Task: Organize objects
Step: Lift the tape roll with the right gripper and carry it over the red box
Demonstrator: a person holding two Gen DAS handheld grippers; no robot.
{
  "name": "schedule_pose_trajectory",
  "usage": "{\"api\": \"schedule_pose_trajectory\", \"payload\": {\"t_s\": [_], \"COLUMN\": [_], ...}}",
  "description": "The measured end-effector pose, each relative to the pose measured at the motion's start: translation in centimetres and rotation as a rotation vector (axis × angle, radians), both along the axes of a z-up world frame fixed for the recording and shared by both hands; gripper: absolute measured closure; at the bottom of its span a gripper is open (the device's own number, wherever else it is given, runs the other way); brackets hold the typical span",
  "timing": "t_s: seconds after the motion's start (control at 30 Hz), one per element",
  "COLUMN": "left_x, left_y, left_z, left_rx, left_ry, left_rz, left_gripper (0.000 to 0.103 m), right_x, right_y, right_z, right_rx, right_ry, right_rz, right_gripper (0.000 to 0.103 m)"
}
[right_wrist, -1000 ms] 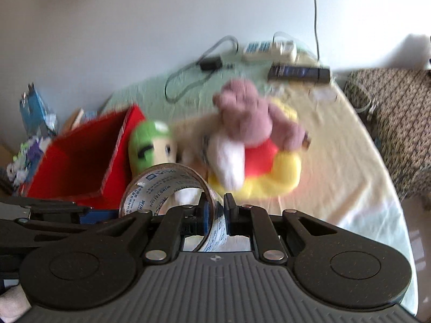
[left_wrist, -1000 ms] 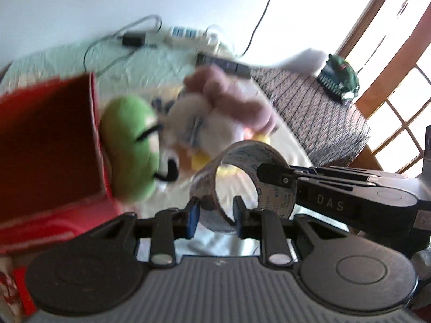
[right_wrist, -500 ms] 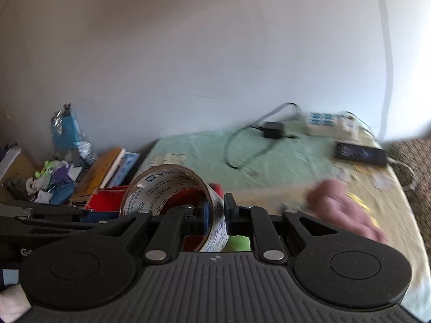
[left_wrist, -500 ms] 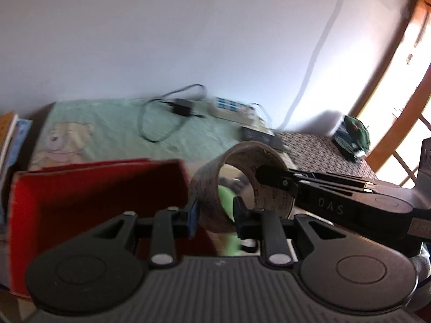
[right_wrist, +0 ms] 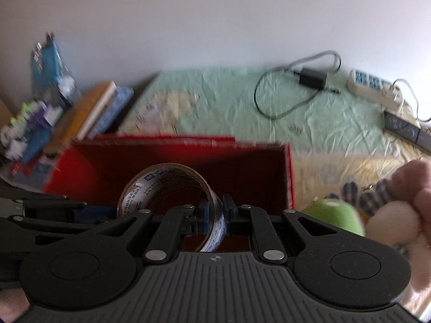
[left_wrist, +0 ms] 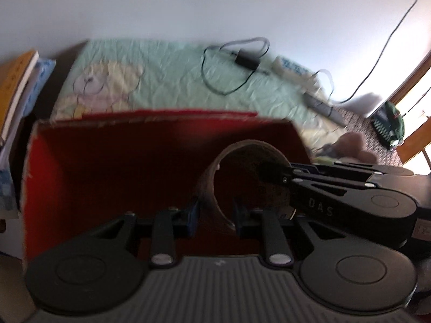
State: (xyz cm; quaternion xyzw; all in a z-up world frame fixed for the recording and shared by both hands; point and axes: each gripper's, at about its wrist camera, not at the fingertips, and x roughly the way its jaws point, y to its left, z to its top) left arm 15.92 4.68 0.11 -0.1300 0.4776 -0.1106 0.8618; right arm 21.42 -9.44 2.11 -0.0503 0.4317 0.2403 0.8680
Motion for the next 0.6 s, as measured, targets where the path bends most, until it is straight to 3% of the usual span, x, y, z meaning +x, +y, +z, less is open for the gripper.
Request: {"api": "schedule_pose_trajectory", "payload": {"t_s": [0.33, 0.47, 0.6], "left_x": [1.4, 1.1, 0.3], "left_y": [0.9, 1.0, 1.6], "left_z": [-3.4, -3.1, -2.5], "left_rx": [0.021, 0.034, 0.061], "left_ry": [0.061, 0.051, 0.033], "left_rz": [-0.010, -0.017, -0.004], "left_gripper": [0.080, 0.078, 0.077], "right_x": [1.4, 1.3, 1.5], "right_y": [2.1, 2.7, 2.5], "right_z": [-3.7, -4.1, -3.9], "right_rx": [-0.152, -0.186, -0.177], "right_ry": [0.072, 0.064, 0.081], "right_rz": [-0.006, 0.005, -0.007], "right_gripper": [0.091, 0.084, 0.083]}}
